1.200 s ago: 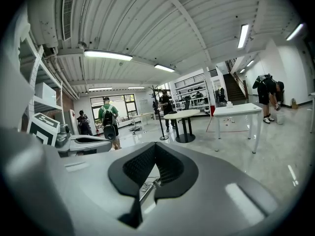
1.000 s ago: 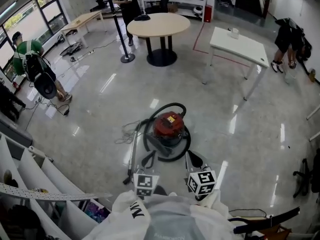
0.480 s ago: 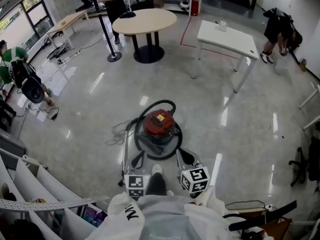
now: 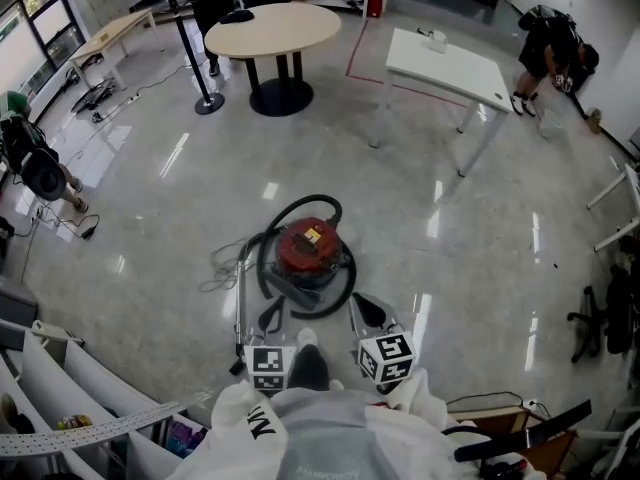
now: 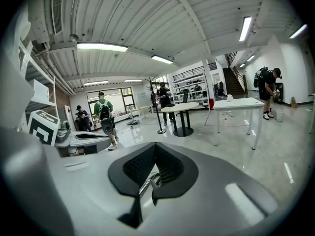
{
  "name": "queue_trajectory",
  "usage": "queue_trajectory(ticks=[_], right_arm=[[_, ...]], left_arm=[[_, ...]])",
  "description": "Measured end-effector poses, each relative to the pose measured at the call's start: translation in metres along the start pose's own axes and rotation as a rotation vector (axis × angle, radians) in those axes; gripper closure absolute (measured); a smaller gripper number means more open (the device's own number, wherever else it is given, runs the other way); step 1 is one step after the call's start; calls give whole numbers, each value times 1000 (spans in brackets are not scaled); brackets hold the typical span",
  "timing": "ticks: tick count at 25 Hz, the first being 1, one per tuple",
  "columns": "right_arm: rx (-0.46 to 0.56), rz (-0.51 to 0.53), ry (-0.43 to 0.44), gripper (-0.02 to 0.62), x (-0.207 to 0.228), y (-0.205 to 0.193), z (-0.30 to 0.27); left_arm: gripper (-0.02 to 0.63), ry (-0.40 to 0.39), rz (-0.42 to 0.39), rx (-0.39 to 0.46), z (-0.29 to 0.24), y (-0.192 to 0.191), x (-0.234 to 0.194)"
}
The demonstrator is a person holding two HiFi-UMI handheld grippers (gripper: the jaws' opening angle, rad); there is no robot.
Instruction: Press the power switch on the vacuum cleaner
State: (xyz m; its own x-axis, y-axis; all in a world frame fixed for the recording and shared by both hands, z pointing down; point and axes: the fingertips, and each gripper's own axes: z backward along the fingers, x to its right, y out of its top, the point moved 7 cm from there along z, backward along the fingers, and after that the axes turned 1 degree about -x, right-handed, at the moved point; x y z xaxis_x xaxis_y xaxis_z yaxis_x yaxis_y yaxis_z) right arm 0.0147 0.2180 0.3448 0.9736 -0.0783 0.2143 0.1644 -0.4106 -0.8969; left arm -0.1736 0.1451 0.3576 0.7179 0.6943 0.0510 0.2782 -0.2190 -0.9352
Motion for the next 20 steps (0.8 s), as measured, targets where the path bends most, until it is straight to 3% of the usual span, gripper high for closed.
queue_trajectory(ticks=[20], right_arm=[[-76, 38, -32, 595, 5, 38, -86]], left_arm=[[606, -25, 64, -21, -74, 6, -70]])
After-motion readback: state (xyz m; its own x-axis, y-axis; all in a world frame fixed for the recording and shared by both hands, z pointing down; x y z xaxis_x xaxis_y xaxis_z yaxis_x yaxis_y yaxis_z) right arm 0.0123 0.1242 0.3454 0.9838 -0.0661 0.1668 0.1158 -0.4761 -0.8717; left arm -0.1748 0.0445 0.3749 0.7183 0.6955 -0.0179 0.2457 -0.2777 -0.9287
